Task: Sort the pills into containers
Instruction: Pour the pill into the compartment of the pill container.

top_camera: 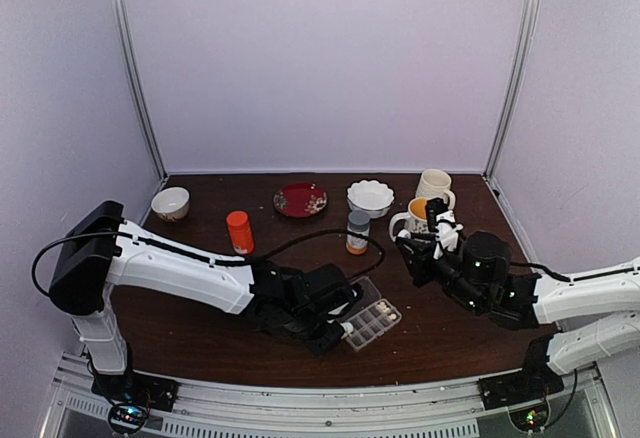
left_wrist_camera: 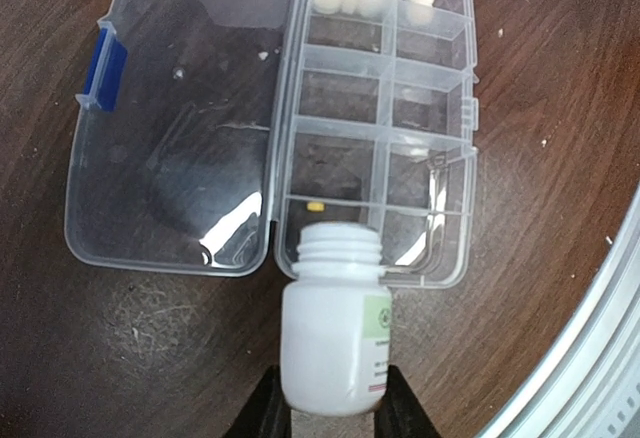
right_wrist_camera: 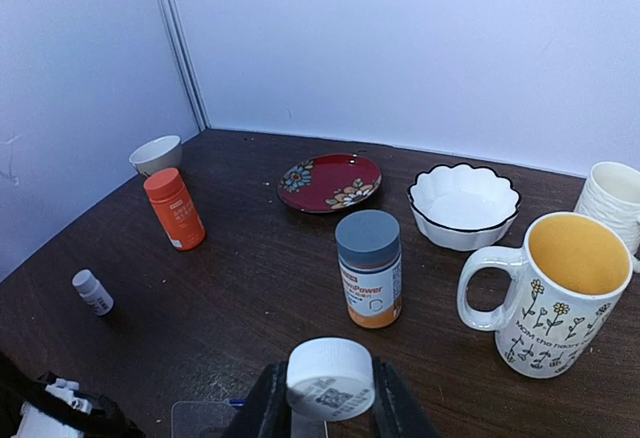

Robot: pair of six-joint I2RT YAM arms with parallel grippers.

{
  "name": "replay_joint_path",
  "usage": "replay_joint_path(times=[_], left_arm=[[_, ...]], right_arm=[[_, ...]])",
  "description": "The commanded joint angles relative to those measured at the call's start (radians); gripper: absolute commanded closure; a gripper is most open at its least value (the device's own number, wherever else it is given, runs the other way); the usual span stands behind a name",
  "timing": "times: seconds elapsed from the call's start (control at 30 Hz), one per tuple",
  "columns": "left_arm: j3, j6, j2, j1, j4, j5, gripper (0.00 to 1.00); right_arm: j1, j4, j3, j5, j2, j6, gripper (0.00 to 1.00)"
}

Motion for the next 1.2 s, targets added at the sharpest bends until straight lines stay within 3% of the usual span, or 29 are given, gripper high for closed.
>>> replay_joint_path(times=[0.0,0.4,0.57,0.77,0.9,1.17], left_arm=[[-0.027,0.002,-0.033,0.003,0.066,-0.001,1.0],[-0.079,0.02,-0.098,-0.012,0.131,0.026,1.0],[-0.079,0.011,-0.098,-0.024,0.13,0.045,1.0],[-0.091,-0.006,-0.092,-0.029,0.153,0.061,1.0],[-0.094,-0.014,-0.085,-0.032,0.161,0.07,1.0],[-0.111,-0.024,-0.07,-0.033,0.189,0.075,1.0]], right_arm=[[-0.005,-0.096,-0.031,-0.072,-0.05,0.082,1.0],[-0.005,-0.227,-0.125,-0.188,-0.186,0.193,1.0],[-0.005,-0.317,-0.07,-0.354,-0.137,0.204,1.0],[0.009,-0.287,-0.053,-0.597,-0.066,0.274,1.0],[0.062,-0.317,0.004,-0.618,0.019,0.298,1.0],[0.07,-0.005,-0.042,-0.733,0.177,0.51,1.0]])
